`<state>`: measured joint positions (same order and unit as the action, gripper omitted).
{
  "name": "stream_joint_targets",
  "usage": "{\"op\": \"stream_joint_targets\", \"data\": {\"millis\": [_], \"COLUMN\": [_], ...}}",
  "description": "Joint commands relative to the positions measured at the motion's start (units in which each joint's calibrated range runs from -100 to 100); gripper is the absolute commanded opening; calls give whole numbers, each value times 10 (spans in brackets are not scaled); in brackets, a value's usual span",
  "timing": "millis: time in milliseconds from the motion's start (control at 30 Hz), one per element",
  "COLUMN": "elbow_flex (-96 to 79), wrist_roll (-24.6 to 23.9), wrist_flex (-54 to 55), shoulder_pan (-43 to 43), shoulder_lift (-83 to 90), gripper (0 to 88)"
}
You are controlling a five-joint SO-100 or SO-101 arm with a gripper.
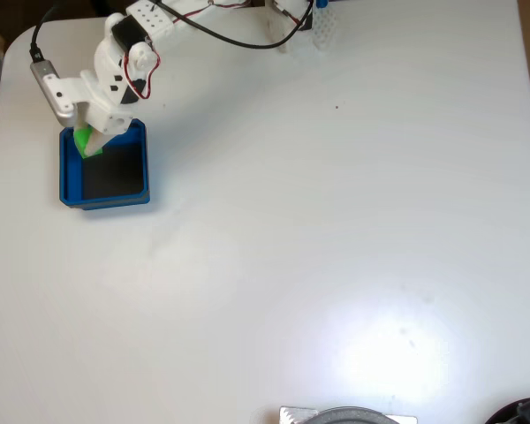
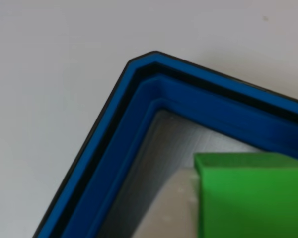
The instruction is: Pick up green cube and drop it in the blue box
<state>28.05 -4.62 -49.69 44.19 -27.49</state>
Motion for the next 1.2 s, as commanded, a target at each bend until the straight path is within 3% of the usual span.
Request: {"op": "stream_joint_targets", "data": {"millis": [0, 600, 900, 1167], "elbow_flex": [44, 38, 38, 37], "wrist_roll": [2, -3, -3, -2], "wrist_flex": [15, 12, 12, 11], "shoulder_pan": [7, 7, 7, 8], "shoulder_lift": [-4, -8, -6, -4], "gripper": [21, 25, 141, 148]}}
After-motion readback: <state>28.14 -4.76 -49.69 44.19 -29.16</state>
